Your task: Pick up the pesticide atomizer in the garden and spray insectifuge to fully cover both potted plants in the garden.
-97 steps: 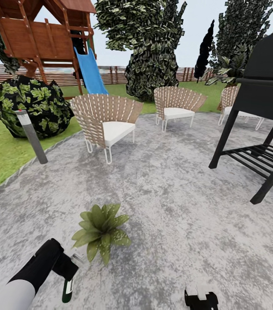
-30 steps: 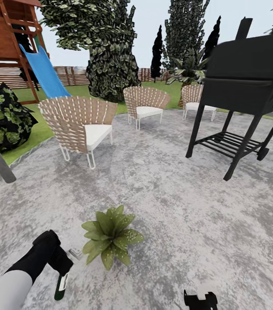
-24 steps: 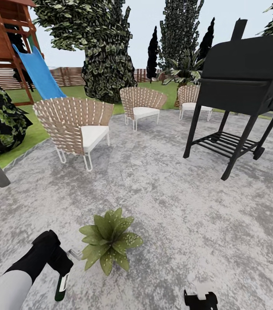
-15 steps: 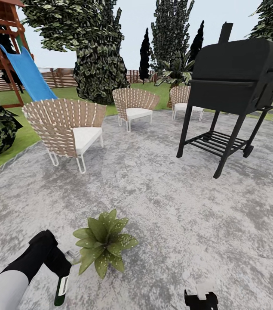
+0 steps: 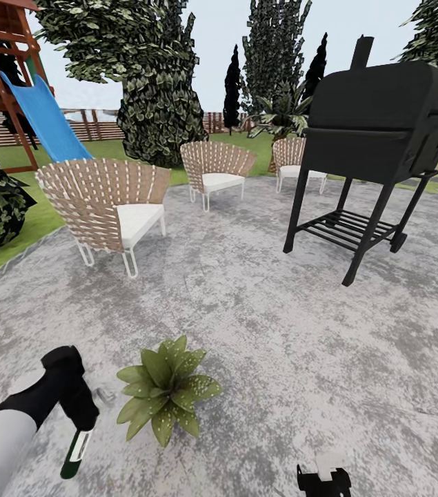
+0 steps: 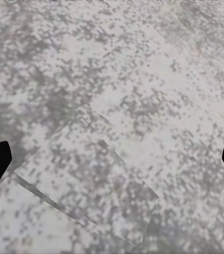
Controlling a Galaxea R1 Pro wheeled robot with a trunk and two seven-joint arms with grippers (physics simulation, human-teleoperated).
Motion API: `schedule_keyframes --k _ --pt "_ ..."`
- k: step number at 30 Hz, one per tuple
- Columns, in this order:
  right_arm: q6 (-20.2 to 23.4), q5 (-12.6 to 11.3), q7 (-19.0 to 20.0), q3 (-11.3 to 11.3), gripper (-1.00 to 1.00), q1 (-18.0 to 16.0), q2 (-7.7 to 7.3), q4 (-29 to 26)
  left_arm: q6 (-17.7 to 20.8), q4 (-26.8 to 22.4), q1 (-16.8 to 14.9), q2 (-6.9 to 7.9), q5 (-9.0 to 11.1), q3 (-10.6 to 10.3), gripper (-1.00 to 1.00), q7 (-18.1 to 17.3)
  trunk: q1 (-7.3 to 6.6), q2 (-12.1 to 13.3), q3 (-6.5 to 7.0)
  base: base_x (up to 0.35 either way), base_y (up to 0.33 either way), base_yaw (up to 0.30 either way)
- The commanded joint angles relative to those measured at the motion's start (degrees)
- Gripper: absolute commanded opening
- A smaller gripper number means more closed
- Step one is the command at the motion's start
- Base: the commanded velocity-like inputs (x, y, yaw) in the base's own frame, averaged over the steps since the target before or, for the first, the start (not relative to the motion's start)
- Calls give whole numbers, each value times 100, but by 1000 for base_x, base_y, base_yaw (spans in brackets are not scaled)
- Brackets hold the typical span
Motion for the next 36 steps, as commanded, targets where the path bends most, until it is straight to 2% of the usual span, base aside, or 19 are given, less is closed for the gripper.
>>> schedule_keyframes --k 1,3,9,13,15,18,19,20,21,22,23,25,26,29,31,34,36 --pt "-15 -40 -17 49 100 -3 0 3 43 12 2 141 -32 -10 -100 -50 -1 -2 -5 0 0 0" --pt "-13 -40 -17 49 100 -3 0 3 26 44 11 338 -11 -6 -100 -52 -1 -2 -5 0 0 0" --pt "-7 -40 -17 48 100 -3 0 3 90 -13 73 304 24 1 -100 -2 -1 -2 -5 -258 156 -170" --pt "-8 -40 -17 49 100 -3 0 3 71 -21 74 295 24 111 -100 46 -1 -2 -5 -236 205 -185" --pt "-8 -40 -17 49 100 -3 0 3 67 -33 74 117 21 112 -100 153 -1 -2 -5 -44 39 -23" --pt "-8 -40 -17 49 100 -3 0 3 85 -121 41 -237 22 109 -100 677 -1 -2 -5 -9 8 -5" --pt "-9 -40 -17 49 100 -3 0 3 91 -150 27 -469 23 109 -100 814 -1 -2 -5 -1 1 -1" --pt "-7 -40 -17 49 100 -3 0 3 92 -154 24 -545 24 114 -100 845 -1 -2 -5 0 0 0" --pt "-7 -40 -17 49 100 -3 0 3 92 -153 23 -560 28 116 -100 856 -1 -2 -5 0 0 0" --pt "-7 -40 -17 49 100 -3 0 3 85 -152 22 -539 32 122 -100 856 -1 -2 -5 0 0 0" --pt "-7 -40 -17 49 100 -3 0 3 59 -147 25 -496 35 215 -100 851 -1 -2 -5 0 0 0" --pt "-7 -40 -17 49 100 -3 0 3 -30 -125 29 -288 45 629 -100 826 -1 -2 -5 0 0 0" --pt "-7 -40 -17 49 100 -3 0 3 -173 -101 30 -191 51 734 -100 818 -1 -2 -5 0 0 0" --pt "-8 -33 -17 49 100 -3 -7 9 -694 -13 66 65 63 843 -100 787 -1 -2 -5 0 0 0" --pt "-11 -31 -17 49 100 -3 -8 11 -864 316 76 176 63 864 -100 561 -1 -2 -5 0 0 0" --pt "-15 -31 -14 49 100 -3 -9 11 -865 488 31 126 61 857 -100 318 -1 -2 -5 0 0 0" --pt "-15 -31 -10 49 100 -3 -9 10 -836 484 -14 -38 44 835 -100 113 -1 -2 -5 0 0 0"
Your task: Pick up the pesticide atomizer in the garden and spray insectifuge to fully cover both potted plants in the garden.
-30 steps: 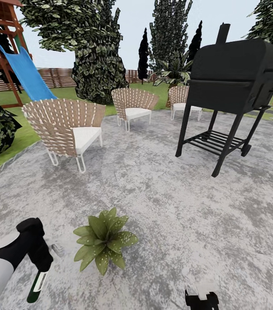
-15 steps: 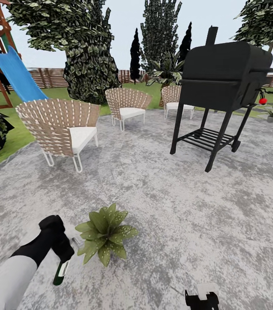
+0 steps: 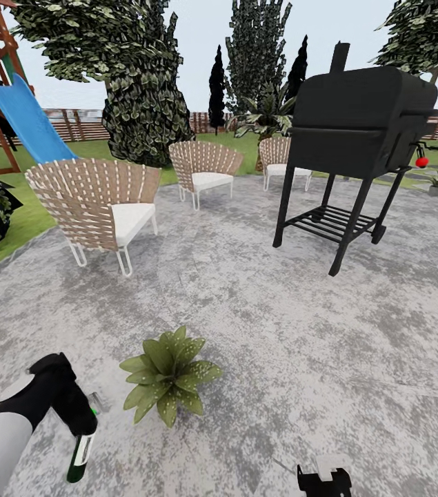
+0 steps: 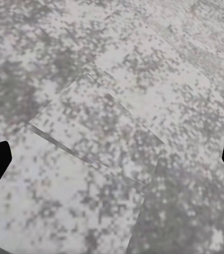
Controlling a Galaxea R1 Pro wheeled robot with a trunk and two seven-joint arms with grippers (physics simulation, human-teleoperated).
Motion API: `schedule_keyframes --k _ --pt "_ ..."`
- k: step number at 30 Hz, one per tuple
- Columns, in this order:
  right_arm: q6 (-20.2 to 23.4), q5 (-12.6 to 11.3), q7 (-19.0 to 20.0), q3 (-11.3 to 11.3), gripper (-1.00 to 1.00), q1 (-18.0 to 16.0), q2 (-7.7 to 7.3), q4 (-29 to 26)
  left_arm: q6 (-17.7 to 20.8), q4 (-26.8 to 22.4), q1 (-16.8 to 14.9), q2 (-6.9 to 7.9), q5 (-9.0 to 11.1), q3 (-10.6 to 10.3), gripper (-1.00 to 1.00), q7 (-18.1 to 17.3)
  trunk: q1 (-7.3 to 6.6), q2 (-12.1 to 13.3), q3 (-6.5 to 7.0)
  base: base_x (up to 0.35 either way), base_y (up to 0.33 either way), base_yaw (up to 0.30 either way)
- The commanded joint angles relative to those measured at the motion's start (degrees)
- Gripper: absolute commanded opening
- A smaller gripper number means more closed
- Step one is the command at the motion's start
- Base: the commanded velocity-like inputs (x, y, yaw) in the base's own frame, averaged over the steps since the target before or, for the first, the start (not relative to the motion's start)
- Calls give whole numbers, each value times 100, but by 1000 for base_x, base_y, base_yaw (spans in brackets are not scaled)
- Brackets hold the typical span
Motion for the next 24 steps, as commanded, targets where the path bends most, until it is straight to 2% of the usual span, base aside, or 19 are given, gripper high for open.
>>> schedule_keyframes --k 1,3,5,8,12,17,20,22,23,24 --pt "-14 -43 -16 49 100 -3 3 -2 65 -25 -65 -106 -94 7 -100 -211 -1 -2 -5 0 0 0" --pt "-20 -40 -9 61 100 -3 15 -35 65 -40 -300 -216 -154 -9 -100 -420 -1 -2 -5 0 0 0" --pt "-20 -39 -1 72 100 -3 12 -58 60 -43 -409 -225 -167 -19 -100 -458 -1 -2 -5 0 0 0" --pt "-31 -39 -4 77 100 -3 6 -60 55 -44 -402 -212 -176 -36 -100 -465 -1 -2 -5 0 0 -25" --pt "-24 -38 -7 76 100 -3 -2 -28 55 -49 -366 -217 -173 -54 -100 -438 -1 -2 -5 0 2 -219" --pt "-23 -47 -23 69 100 -3 0 -14 67 -53 -370 -242 -176 -40 -100 -438 -1 -2 -5 51 246 -259" --pt "-23 -46 -24 67 100 -3 -4 -13 206 -65 -443 -253 -179 -301 -100 -494 -1 -2 -5 66 119 -61" --pt "-23 -40 -24 67 100 -3 -46 -6 502 -88 -561 -265 -174 -711 -100 -733 -1 -2 -5 9 16 -8" --pt "-23 -39 -24 67 100 -3 -67 -6 540 -91 -644 -266 -176 -856 -100 -877 -1 -2 -5 4 7 -4" --pt "-23 -39 -24 67 100 -3 -86 -5 577 -91 -779 -264 -178 -1095 -100 -988 -1 -2 -5 2 4 -2"
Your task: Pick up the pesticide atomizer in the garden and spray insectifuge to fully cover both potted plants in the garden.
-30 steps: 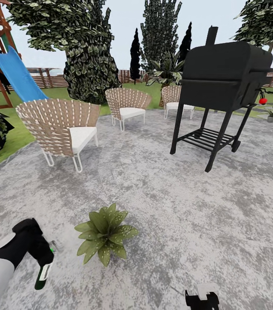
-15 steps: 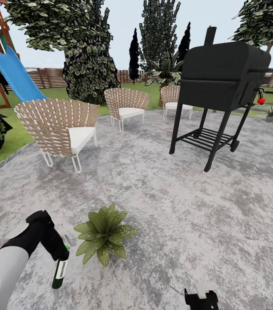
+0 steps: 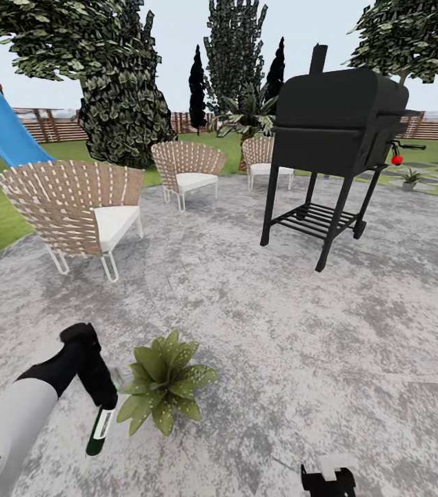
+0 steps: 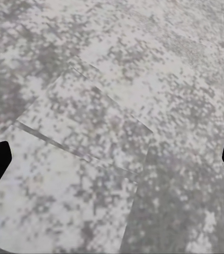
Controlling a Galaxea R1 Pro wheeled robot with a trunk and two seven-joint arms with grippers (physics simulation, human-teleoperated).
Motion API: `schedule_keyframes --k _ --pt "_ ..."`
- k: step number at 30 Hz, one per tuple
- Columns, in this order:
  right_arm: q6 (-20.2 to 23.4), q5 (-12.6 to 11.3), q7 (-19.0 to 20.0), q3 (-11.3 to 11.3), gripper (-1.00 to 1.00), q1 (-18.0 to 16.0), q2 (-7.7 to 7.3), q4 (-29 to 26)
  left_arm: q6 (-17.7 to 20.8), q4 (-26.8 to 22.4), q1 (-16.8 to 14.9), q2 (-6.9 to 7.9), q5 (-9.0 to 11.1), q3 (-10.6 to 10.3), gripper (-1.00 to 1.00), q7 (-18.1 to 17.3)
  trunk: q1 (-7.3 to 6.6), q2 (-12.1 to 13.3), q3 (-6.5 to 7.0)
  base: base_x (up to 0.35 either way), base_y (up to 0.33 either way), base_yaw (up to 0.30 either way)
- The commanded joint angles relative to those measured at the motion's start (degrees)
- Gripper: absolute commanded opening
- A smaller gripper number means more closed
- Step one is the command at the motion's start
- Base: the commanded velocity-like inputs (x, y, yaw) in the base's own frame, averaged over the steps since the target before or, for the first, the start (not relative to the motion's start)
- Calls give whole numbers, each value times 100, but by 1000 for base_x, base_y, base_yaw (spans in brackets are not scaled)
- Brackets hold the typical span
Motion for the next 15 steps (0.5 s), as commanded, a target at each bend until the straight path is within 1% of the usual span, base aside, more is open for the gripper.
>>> schedule_keyframes --k 1,2,4,8,10,12,15 --pt "-14 -37 -18 51 100 -3 -10 3 93 -6 -136 3 -23 -258 -100 -45 -1 -2 -6 1 2 -1" --pt "-14 -37 -18 51 100 -3 -17 1 196 -13 -290 -26 -21 -492 -100 -45 -1 -2 -6 0 0 0" --pt "-14 -37 -18 51 100 -3 -22 -3 363 -28 -488 -80 -20 -602 -100 -45 -1 -2 -6 0 0 0" --pt "-14 -45 -18 50 100 -3 -20 -10 390 -30 -522 -93 -28 -639 -100 -45 -1 -2 -6 0 0 0" --pt "-14 -50 -18 49 100 -3 -20 -13 391 -30 -507 -89 -28 -642 -100 -45 -1 -2 -6 100 37 -39" --pt "-14 -52 -18 45 100 -3 -20 -14 396 -30 -499 -95 -28 -642 -100 -45 -1 -2 -6 211 157 -187" --pt "-14 -51 -18 43 100 -3 -20 -14 400 -31 -480 -98 -29 -643 -100 -45 -1 -2 -6 196 259 -251"
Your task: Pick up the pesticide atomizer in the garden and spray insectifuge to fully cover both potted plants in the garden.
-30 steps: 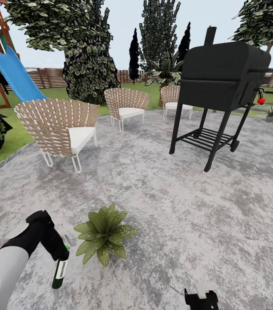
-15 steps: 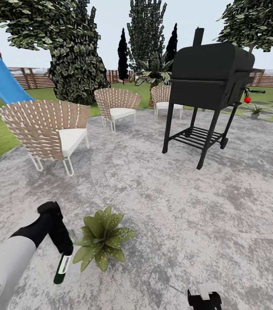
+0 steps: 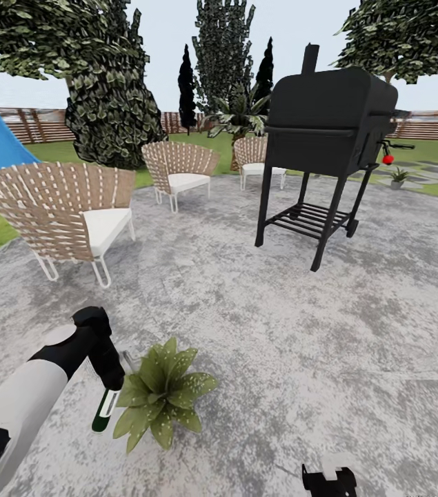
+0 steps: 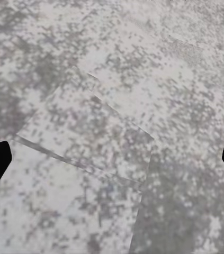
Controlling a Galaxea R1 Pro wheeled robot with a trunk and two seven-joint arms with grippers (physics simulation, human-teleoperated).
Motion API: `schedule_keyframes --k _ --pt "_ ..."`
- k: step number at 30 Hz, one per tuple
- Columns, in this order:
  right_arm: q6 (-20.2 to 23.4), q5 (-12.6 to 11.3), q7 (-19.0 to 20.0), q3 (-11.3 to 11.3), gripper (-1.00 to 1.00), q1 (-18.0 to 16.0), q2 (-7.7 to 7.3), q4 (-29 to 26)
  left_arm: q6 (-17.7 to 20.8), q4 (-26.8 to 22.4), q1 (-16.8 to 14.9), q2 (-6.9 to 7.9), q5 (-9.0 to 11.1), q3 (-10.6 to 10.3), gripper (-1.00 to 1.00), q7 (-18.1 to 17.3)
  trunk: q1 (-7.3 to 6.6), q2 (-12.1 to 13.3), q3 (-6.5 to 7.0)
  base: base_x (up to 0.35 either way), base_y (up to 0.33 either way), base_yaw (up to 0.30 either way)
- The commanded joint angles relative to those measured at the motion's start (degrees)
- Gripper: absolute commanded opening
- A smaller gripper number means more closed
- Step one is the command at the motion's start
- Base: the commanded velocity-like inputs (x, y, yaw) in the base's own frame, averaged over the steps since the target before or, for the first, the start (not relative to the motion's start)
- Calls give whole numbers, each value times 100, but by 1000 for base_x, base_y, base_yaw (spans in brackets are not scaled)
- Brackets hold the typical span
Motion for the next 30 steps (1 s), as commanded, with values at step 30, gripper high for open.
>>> schedule_keyframes --k 30 --pt "-17 -35 -19 52 100 -5 2 14 -11 -18 351 129 0 52 -100 431 1 -2 -22 30 89 -43"
